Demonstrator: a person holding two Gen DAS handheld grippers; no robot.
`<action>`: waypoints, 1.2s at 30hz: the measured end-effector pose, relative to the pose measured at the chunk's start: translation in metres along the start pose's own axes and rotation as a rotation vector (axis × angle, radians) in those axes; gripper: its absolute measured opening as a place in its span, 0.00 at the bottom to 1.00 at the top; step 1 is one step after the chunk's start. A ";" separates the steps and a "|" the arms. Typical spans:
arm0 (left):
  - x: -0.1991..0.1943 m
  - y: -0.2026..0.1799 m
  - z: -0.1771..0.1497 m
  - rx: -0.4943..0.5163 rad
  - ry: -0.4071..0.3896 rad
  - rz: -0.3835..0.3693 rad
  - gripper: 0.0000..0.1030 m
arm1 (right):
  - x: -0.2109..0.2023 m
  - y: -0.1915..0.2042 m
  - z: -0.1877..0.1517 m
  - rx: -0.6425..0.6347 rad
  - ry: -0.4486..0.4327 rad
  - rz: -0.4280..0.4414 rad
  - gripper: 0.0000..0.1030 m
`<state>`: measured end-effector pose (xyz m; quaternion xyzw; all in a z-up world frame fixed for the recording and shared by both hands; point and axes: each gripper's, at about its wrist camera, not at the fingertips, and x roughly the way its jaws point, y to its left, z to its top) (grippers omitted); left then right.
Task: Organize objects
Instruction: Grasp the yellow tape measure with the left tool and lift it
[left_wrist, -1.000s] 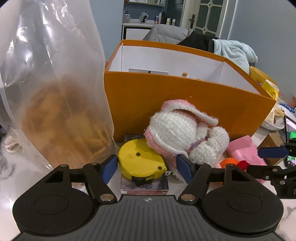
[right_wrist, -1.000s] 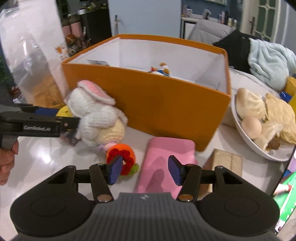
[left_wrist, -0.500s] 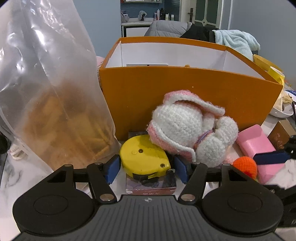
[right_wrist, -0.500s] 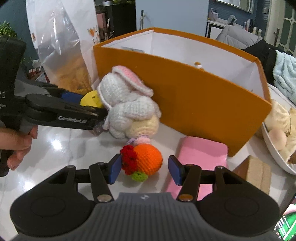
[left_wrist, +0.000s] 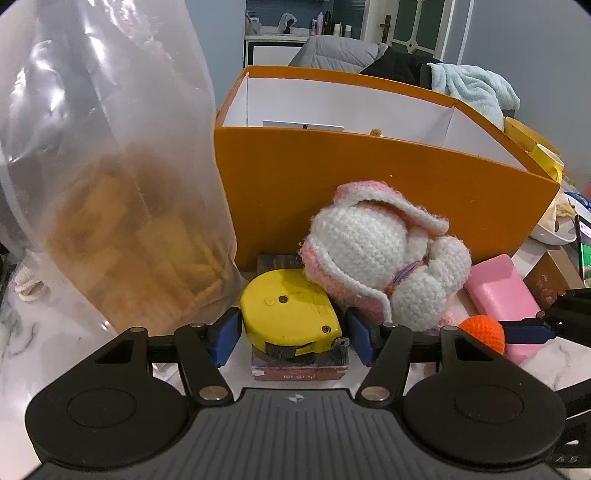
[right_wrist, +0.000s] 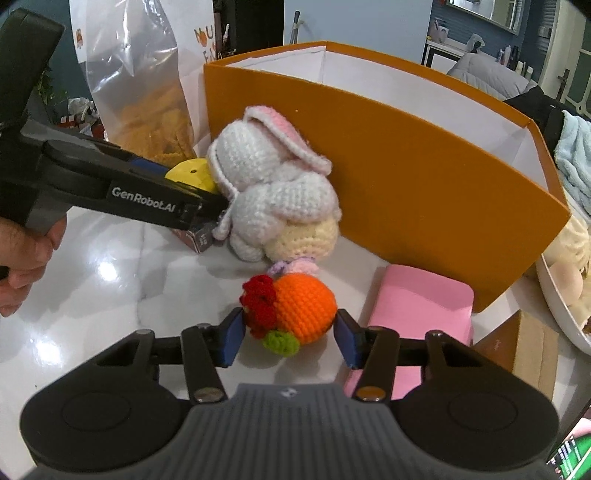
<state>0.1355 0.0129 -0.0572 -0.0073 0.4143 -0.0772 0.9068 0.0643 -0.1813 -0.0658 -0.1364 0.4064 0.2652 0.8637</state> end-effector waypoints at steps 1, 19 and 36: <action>-0.001 0.001 0.000 -0.002 0.002 -0.003 0.70 | -0.002 0.000 0.000 0.005 -0.003 0.004 0.52; -0.023 0.000 -0.006 0.053 -0.003 -0.008 0.69 | -0.024 -0.019 0.010 0.128 -0.042 0.036 0.53; -0.044 -0.004 0.002 0.101 -0.073 -0.013 0.67 | -0.028 -0.021 0.010 0.136 -0.057 0.039 0.53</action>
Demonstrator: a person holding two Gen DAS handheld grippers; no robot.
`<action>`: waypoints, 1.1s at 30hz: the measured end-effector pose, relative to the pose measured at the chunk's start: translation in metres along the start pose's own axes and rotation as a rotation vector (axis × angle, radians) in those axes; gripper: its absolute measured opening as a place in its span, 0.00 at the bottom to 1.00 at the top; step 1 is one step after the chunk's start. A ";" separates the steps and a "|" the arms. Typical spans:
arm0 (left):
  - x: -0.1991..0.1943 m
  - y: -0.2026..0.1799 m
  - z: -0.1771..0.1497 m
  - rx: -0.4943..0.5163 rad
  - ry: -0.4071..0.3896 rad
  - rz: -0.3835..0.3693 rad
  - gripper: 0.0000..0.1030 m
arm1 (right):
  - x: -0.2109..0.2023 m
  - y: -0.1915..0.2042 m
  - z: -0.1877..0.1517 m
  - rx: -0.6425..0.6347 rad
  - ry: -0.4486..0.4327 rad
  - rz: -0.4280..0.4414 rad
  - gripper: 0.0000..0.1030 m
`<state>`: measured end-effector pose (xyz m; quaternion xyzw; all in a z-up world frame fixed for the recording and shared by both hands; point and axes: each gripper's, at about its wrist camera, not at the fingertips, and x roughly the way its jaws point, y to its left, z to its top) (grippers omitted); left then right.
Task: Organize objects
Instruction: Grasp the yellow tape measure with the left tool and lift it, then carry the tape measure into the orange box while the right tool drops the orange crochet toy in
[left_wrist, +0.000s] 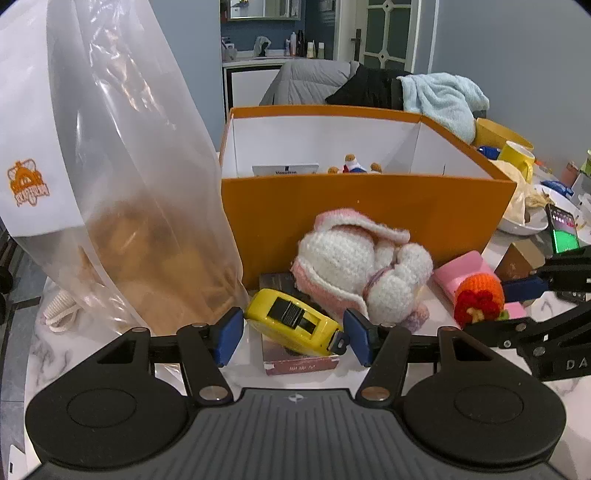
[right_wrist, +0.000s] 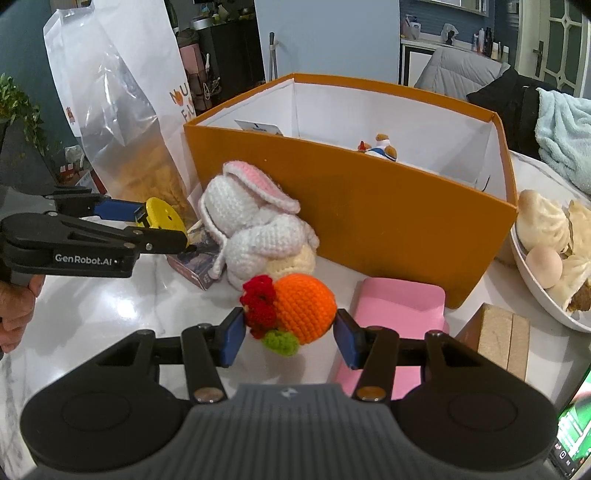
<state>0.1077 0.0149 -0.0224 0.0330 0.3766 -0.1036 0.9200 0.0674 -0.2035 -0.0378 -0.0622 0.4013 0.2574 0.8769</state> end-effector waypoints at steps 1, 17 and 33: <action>-0.001 0.000 0.001 -0.001 -0.004 -0.001 0.67 | 0.000 0.000 0.000 0.000 0.001 0.000 0.53; 0.019 0.002 -0.012 0.008 0.077 -0.001 0.23 | -0.001 0.000 -0.001 -0.005 0.004 -0.004 0.53; -0.005 -0.015 0.014 0.021 0.000 -0.060 0.23 | -0.015 -0.009 0.011 0.060 -0.015 -0.031 0.52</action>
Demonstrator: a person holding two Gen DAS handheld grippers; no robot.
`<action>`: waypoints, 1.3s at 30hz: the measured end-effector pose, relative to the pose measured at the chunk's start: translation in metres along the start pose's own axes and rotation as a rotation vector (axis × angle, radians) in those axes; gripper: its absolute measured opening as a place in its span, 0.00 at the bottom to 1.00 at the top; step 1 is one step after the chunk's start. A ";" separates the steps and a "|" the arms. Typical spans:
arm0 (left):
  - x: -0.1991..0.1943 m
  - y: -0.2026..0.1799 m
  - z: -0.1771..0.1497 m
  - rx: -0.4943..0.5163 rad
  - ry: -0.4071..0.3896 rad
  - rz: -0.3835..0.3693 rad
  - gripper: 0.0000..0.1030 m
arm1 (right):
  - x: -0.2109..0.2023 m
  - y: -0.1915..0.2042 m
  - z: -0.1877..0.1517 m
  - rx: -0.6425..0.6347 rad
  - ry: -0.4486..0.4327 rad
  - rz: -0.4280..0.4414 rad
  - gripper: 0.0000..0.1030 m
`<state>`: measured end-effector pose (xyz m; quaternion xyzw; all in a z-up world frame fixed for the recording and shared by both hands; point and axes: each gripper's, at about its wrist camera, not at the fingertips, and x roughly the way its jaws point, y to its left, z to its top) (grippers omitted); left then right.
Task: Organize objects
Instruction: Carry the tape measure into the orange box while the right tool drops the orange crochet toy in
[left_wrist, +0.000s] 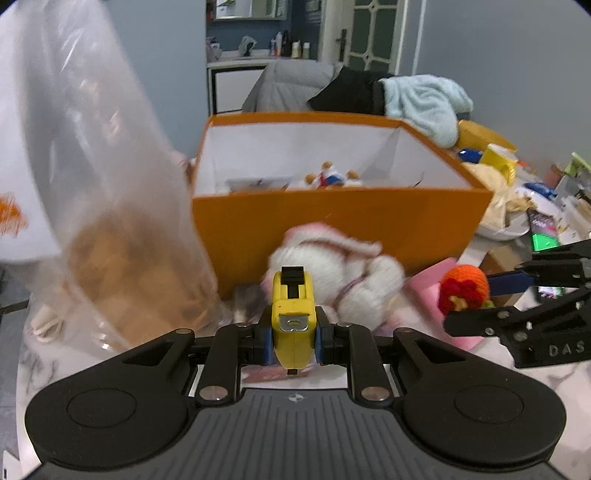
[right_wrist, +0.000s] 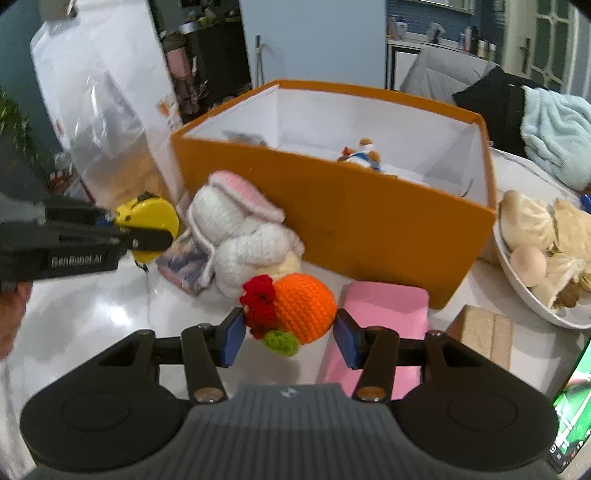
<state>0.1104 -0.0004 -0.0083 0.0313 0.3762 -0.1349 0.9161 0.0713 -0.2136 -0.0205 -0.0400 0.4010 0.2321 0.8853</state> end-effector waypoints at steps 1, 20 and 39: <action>-0.002 -0.004 0.004 0.011 -0.008 -0.004 0.23 | -0.004 -0.002 0.003 0.015 -0.011 0.000 0.52; 0.065 -0.022 0.125 0.055 -0.008 0.033 0.23 | 0.001 -0.057 0.109 0.111 -0.120 -0.120 0.52; 0.131 -0.011 0.130 -0.022 0.128 0.129 0.23 | 0.109 -0.071 0.126 0.095 0.058 -0.277 0.53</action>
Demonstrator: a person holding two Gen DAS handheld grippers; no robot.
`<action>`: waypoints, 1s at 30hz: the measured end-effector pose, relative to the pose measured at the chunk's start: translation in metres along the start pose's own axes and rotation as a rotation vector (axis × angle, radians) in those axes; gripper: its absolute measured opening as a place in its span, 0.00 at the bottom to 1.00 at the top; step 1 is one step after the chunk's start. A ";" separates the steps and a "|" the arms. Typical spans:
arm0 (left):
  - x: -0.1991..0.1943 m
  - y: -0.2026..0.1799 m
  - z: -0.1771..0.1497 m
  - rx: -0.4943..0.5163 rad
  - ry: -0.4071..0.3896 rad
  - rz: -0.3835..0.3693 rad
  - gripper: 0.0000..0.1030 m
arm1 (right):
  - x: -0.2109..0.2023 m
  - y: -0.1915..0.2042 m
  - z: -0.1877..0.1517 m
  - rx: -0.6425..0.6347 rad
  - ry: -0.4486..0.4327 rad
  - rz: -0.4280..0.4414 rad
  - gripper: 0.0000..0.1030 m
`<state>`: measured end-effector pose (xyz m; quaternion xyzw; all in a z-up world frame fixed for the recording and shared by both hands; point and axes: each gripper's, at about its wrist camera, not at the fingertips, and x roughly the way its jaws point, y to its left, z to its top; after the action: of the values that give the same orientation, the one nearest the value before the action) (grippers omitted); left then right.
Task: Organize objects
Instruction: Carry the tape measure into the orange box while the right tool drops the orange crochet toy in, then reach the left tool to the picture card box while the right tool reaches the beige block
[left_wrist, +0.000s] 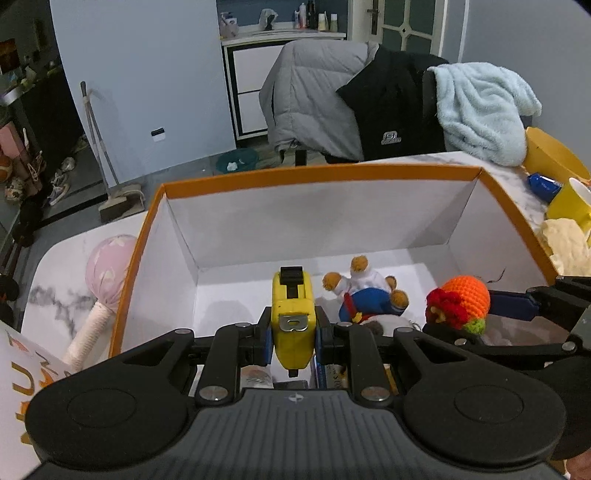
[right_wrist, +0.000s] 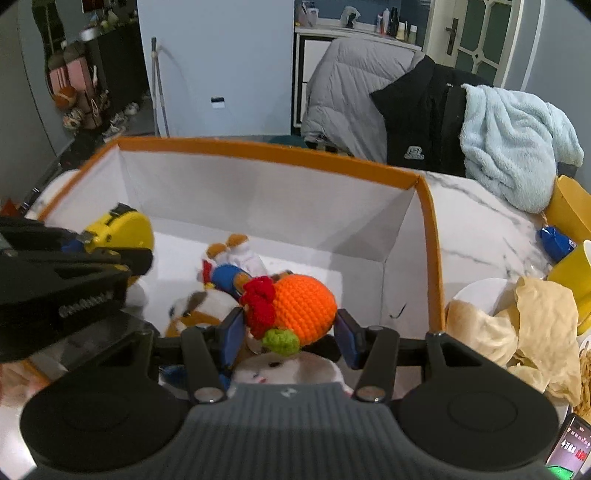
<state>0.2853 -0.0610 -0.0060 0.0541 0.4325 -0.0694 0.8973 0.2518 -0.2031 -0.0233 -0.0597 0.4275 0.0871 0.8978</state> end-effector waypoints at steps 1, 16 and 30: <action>0.001 0.001 -0.001 -0.002 0.002 0.003 0.23 | -0.001 0.000 -0.001 -0.001 -0.012 0.001 0.53; -0.010 0.001 0.001 0.010 -0.017 0.022 0.26 | -0.008 0.003 -0.002 -0.022 -0.020 0.002 0.54; -0.054 -0.003 -0.001 0.049 -0.077 -0.018 0.26 | -0.048 -0.001 -0.006 -0.019 -0.066 0.044 0.54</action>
<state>0.2505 -0.0598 0.0360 0.0693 0.3965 -0.0902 0.9110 0.2175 -0.2103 0.0100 -0.0558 0.3981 0.1128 0.9087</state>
